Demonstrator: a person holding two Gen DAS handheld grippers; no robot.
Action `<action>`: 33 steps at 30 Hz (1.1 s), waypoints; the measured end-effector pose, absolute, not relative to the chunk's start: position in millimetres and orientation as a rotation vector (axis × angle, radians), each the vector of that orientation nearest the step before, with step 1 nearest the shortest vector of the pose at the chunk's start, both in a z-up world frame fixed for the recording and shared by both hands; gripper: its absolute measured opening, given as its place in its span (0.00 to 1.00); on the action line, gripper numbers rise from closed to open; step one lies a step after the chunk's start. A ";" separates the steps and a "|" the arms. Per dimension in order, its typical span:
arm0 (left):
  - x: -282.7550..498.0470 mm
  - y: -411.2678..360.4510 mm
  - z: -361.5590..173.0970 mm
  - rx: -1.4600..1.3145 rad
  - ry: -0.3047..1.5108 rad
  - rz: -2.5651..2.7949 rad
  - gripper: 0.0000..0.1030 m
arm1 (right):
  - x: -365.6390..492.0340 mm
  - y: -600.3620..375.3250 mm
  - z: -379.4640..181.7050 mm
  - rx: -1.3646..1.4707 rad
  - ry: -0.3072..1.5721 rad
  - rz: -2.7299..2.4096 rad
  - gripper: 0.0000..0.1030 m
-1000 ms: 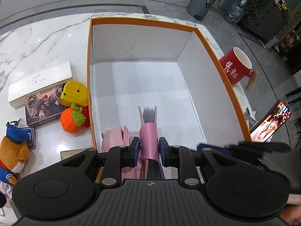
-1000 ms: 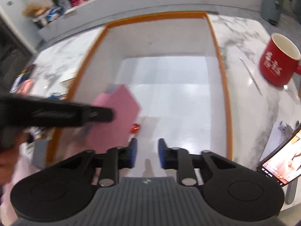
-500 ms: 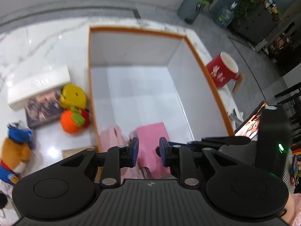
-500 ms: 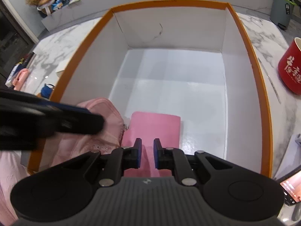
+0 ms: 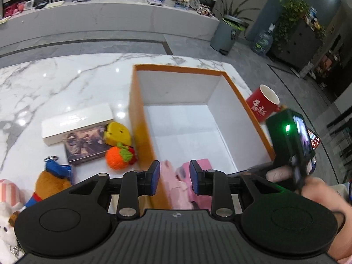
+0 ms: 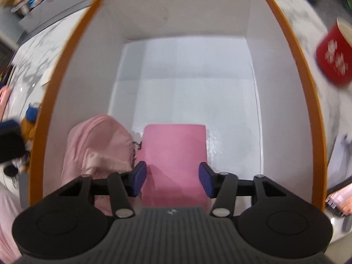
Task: Organize objects
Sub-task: 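Withdraw both grippers from the box toward the plush toys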
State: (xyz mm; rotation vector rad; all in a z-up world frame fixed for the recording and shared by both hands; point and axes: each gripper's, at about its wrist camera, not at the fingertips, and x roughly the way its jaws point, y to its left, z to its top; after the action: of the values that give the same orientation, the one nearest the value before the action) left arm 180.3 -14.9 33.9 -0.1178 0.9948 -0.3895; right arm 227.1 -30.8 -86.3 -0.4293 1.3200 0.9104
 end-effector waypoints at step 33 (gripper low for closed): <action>89.9 114.4 43.6 -0.145 0.896 -0.263 0.39 | 92.6 -56.4 35.6 -0.337 0.853 1.282 0.59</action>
State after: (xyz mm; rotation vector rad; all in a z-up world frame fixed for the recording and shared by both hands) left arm 89.9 114.4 43.6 -0.1455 0.8959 -0.2632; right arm 92.6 -56.4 35.6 -0.3369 0.8532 1.2819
